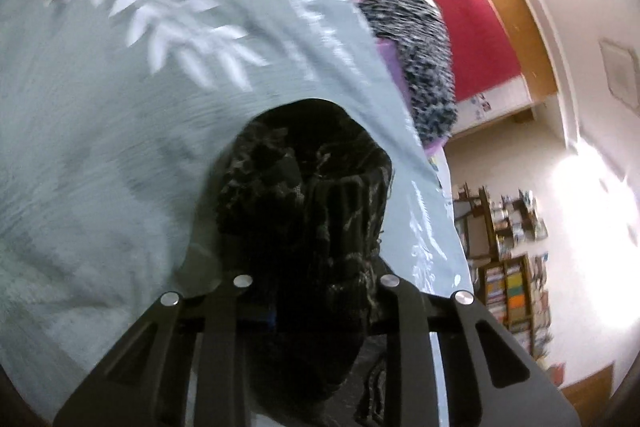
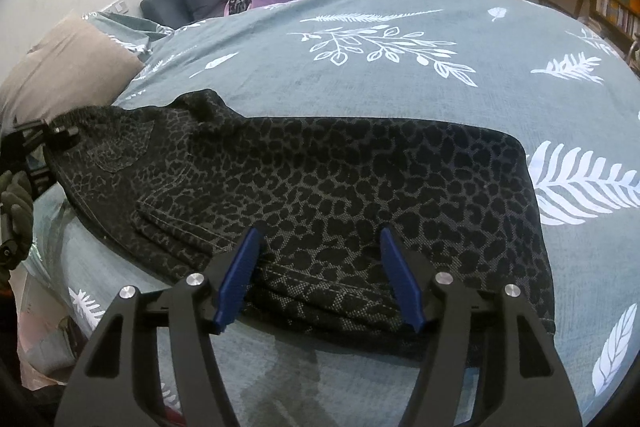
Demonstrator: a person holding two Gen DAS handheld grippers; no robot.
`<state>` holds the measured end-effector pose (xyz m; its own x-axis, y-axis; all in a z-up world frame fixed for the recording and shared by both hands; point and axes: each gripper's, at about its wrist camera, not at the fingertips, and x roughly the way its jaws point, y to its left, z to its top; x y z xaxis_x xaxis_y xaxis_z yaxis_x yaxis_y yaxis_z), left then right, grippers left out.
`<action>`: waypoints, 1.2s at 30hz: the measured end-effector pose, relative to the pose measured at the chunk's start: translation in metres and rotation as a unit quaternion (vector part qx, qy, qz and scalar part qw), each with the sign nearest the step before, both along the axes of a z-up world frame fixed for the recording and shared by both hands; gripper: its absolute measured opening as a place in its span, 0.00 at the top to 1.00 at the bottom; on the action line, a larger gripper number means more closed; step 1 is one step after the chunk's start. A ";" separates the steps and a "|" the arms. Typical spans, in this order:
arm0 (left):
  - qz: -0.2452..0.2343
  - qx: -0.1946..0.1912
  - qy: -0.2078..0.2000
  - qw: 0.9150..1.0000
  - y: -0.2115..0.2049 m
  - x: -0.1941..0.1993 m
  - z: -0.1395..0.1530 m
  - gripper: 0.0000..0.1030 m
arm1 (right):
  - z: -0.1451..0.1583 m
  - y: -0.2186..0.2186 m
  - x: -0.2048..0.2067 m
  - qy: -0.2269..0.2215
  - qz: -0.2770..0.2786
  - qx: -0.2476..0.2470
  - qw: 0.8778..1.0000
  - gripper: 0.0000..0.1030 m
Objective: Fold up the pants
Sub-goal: 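Fold the held end over onto the pants with the left tool toward the right tool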
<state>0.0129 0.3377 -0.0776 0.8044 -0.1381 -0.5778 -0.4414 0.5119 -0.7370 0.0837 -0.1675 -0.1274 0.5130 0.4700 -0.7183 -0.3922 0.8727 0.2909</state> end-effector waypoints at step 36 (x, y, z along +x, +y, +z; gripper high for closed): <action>-0.392 0.127 0.023 0.911 -0.342 0.073 0.011 0.75 | 0.004 -0.074 0.014 0.026 -0.065 0.130 0.989 0.37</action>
